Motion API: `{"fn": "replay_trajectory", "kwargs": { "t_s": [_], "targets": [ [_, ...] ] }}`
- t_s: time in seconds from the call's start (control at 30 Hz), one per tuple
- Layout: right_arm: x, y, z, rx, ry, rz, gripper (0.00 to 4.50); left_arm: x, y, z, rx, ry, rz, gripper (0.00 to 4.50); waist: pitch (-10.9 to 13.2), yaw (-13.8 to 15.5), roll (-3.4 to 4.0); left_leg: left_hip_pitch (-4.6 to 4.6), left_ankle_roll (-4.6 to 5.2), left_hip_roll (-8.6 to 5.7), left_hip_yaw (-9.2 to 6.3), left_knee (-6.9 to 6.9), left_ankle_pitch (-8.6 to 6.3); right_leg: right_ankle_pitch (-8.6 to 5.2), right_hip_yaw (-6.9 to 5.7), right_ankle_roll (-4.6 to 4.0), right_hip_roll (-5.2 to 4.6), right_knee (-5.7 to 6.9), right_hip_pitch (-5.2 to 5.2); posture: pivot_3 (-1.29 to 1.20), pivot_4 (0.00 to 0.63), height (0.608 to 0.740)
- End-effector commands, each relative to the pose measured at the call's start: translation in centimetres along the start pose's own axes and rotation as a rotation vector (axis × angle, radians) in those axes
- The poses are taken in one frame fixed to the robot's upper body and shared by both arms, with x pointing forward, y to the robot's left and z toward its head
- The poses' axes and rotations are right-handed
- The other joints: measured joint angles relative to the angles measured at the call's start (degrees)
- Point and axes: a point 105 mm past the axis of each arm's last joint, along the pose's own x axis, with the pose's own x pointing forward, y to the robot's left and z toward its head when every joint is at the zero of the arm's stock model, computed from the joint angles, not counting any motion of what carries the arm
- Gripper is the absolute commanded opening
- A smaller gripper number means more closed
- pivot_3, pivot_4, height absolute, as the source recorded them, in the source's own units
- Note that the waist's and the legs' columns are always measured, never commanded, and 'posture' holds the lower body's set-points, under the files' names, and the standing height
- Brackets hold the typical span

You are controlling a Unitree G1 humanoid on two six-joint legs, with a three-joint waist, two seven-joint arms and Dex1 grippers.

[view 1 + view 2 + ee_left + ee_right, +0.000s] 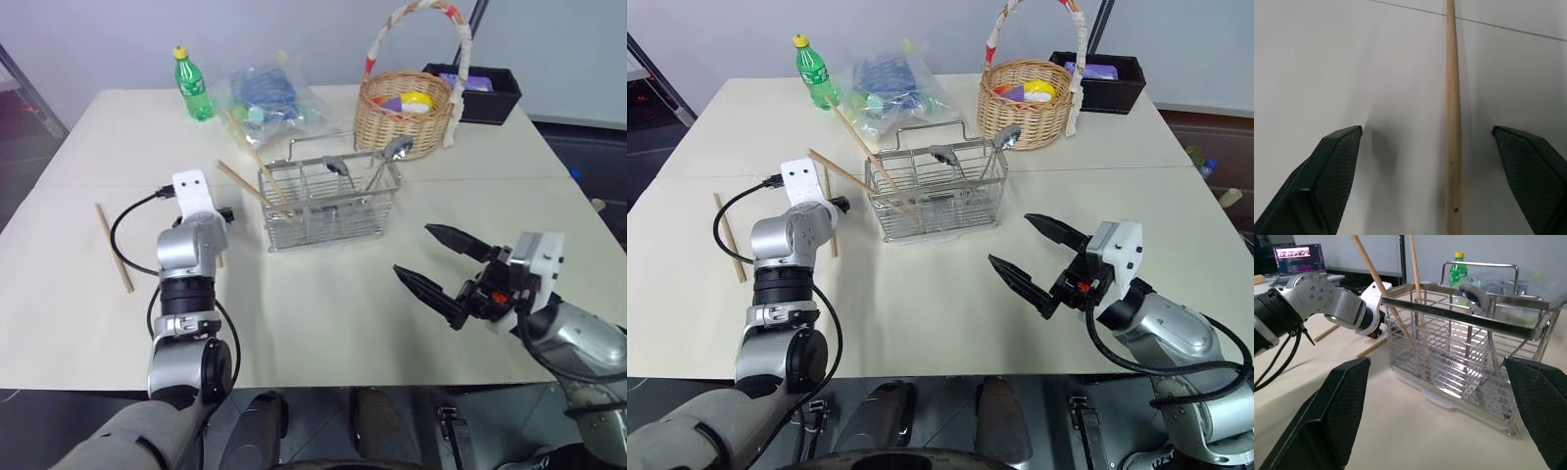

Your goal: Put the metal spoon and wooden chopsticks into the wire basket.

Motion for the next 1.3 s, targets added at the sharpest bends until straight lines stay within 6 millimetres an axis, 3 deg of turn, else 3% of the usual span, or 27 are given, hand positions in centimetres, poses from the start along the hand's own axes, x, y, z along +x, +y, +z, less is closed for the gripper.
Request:
{"fn": "replay_trajectory", "kwargs": {
  "t_s": [0.03, 0.23, 0.27, 0.5, 0.63, 0.67, 0.8, 0.93, 1.17, 1.3],
  "targets": [
    [-0.3, 0.2, 1.0, -0.054, -0.022, 0.014, 4.5, 0.8, 2.3, -3.2, 0.006, 0.118, 0.084, 3.11, -0.01, -0.03, -0.01, 0.01, 0.0, 0.0, 0.01, 0.0, 0.0, 0.0, 0.0, 0.0, 0.0, 0.0, 0.01, 0.0, 0.15, 0.74],
    [-0.3, 0.1, 1.0, -0.054, -0.021, 0.01, 4.5, 0.7, 2.7, -3.2, -0.004, 0.113, 0.091, 0.1, -0.04, -0.08, 0.03, 0.15, 0.0, 0.01, 0.04, -0.04, 0.0, 0.0, 0.02, 0.0, 0.0, 0.01, 0.09, 0.0, 0.15, 0.74],
    [-0.3, 0.0, 1.0, -0.053, -0.021, 0.008, 4.5, 0.7, 2.8, -3.3, -0.005, 0.114, 0.093, 0.02, -0.04, -0.07, 0.03, 0.17, 0.0, 0.01, 0.04, -0.04, 0.0, 0.0, 0.02, 0.0, 0.0, 0.0, 0.11, 0.0, 0.15, 0.74],
    [-0.3, 0.1, 0.9, -0.047, -0.019, 0.008, 4.5, 0.7, 3.1, -2.8, 0.005, 0.078, 0.079, 0.02, -0.04, -0.14, 0.03, 0.56, 0.01, 0.02, 0.05, -0.14, -0.02, -0.04, 0.02, 0.04, 0.0, -0.11, 0.5, 0.0, 0.15, 0.74],
    [-0.2, 0.1, 0.9, -0.044, -0.021, 0.007, 4.5, 0.7, 3.8, -0.6, -0.023, -0.023, 0.043, 0.02, -0.04, -0.16, 0.02, 0.56, 0.01, 0.03, 0.05, -0.15, -0.02, -0.04, 0.02, 0.04, 0.01, -0.1, 0.48, 0.0, 0.15, 0.74],
    [-0.2, 0.1, 0.9, -0.044, -0.023, 0.006, 4.5, 0.6, 3.8, 0.2, -0.039, -0.057, 0.021, 0.02, -0.02, -0.07, 0.0, 0.55, 0.01, 0.04, 0.05, -0.15, -0.02, -0.03, 0.02, 0.04, 0.01, -0.1, 0.48, 0.0, 0.15, 0.74],
    [-0.1, -0.1, 0.9, -0.041, -0.028, -0.006, 4.5, -1.3, 4.1, 7.8, -0.076, -0.381, -0.17, 0.02, 0.16, 0.19, -0.31, 0.38, 0.0, 0.04, 0.03, -0.14, -0.02, -0.03, 0.01, 0.03, 0.01, -0.1, 0.34, 0.0, 0.15, 0.74],
    [-0.1, -0.2, 0.8, -0.041, -0.03, -0.017, 4.5, -3.9, 3.5, 12.5, -0.049, -0.596, -0.408, 0.02, 0.15, 0.75, -0.33, -0.04, -0.02, 0.01, -0.01, -0.03, -0.01, -0.02, 0.0, 0.01, -0.01, -0.1, 0.04, 0.0, 0.15, 0.74],
    [0.0, -0.2, 0.7, -0.04, -0.037, -0.029, 4.5, -6.7, 4.1, 14.3, 0.013, -0.744, -0.677, 0.02, 0.15, 1.01, -0.32, -0.2, -0.02, -0.02, -0.03, -0.03, -0.01, -0.01, -0.01, 0.01, -0.02, -0.14, -0.11, 0.0, 0.15, 0.74],
    [0.2, -0.2, 0.5, -0.036, -0.04, -0.034, 4.5, -9.7, 4.4, 16.0, -0.006, -0.867, -0.804, 0.02, 0.17, 0.5, -0.36, -0.2, -0.02, -0.01, -0.04, -0.01, 0.0, -0.01, -0.01, 0.01, -0.02, -0.12, -0.1, 0.0, 0.15, 0.74]
  ]
}}
